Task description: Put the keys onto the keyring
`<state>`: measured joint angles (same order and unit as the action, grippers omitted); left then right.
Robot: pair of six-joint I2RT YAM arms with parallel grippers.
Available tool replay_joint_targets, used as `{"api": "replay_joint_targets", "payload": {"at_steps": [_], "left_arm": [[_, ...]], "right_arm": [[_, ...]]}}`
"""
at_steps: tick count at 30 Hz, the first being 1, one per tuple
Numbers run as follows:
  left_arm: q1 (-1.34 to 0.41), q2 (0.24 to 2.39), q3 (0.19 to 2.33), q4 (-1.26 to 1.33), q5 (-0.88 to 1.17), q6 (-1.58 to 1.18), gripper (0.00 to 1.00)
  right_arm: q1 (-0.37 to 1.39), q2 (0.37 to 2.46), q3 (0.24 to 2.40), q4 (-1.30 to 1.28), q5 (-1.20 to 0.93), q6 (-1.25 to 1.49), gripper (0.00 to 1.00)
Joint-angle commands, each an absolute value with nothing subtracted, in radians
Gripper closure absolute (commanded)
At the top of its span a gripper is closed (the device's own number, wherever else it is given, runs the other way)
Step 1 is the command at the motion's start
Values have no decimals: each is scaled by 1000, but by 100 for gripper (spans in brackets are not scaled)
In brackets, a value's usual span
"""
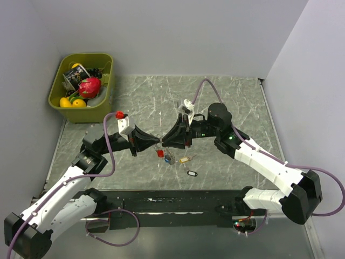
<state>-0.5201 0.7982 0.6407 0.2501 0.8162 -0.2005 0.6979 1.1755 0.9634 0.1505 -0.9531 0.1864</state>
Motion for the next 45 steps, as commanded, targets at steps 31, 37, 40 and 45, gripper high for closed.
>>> {"api": "replay_joint_targets", "payload": {"at_steps": [31, 37, 40, 45], "left_arm": [[-555, 735, 641, 339, 874, -207, 99], [-557, 739, 641, 347, 870, -212, 99], [-558, 742, 646, 344, 870, -212, 99], [-560, 752, 652, 339, 867, -210, 99]], "right_arm": [[707, 1138, 1002, 206, -991, 209, 38], [715, 1160, 1008, 158, -967, 189, 52], [721, 1170, 1017, 138, -956, 180, 59], [735, 1180, 1026, 117, -928, 167, 73]]}}
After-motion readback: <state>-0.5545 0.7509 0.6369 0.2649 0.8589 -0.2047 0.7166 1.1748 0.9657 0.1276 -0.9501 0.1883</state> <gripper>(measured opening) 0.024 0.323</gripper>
